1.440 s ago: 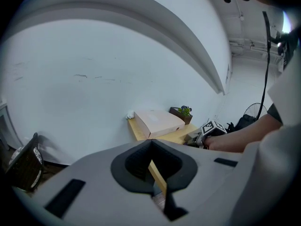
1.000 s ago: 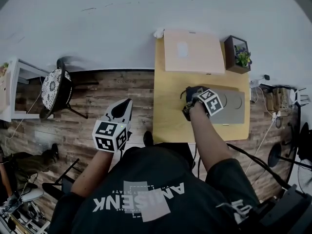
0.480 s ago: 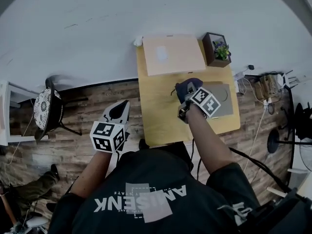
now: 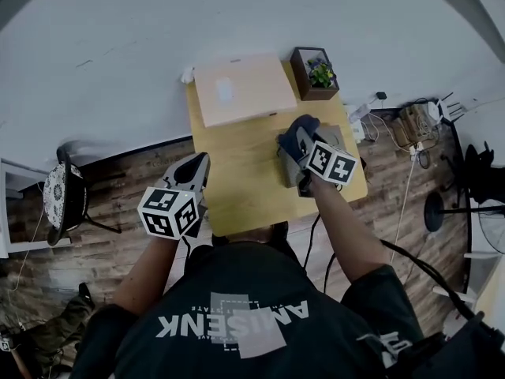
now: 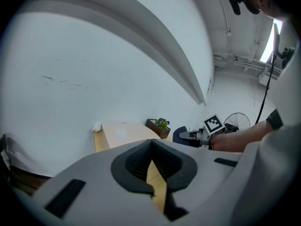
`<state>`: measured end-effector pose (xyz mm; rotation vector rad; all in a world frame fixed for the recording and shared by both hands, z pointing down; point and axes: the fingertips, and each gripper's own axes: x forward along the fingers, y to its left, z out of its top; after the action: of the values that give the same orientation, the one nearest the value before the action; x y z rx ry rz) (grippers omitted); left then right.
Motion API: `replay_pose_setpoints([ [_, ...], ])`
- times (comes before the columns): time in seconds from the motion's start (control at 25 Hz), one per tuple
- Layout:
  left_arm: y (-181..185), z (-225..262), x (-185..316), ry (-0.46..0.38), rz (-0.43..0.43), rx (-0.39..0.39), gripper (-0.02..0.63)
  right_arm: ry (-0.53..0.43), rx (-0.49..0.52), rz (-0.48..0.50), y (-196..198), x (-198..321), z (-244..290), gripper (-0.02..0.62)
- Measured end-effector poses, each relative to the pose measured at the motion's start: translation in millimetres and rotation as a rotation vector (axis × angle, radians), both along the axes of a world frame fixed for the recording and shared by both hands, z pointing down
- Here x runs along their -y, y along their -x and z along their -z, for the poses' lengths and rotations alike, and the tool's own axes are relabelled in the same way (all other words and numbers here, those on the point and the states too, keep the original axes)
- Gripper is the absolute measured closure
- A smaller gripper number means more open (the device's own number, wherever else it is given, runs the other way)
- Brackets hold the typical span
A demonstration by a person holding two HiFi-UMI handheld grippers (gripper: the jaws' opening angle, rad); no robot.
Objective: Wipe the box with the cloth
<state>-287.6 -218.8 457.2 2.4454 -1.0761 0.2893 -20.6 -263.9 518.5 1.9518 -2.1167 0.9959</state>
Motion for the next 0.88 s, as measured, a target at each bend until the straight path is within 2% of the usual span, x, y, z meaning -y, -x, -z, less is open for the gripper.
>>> replay_pose_setpoints([
  [0.28, -36.0, 3.7, 0.9, 0.055, 0.071, -0.044, 0.609, 0.007, -0.101, 0.027, -75.6, 3.5, -7.5, 0.511],
  [0.56, -81.0, 2.9, 5.1, 0.015, 0.134, 0.046, 0.609, 0.025, -0.233, 0.039, -172.9, 14.7, -19.8, 0.511],
  [0.68, -94.0, 1.3, 5.9, 0.014, 0.178, 0.066, 0.609, 0.040, -0.291, 0.082, -196.0, 22.4, -31.5, 0.511],
  [0.88, -101.0, -4.6, 3.4, -0.010, 0.246, 0.155, 0.609, 0.061, -0.425, 0.141, -217.7, 31.6, -56.9, 0.511],
])
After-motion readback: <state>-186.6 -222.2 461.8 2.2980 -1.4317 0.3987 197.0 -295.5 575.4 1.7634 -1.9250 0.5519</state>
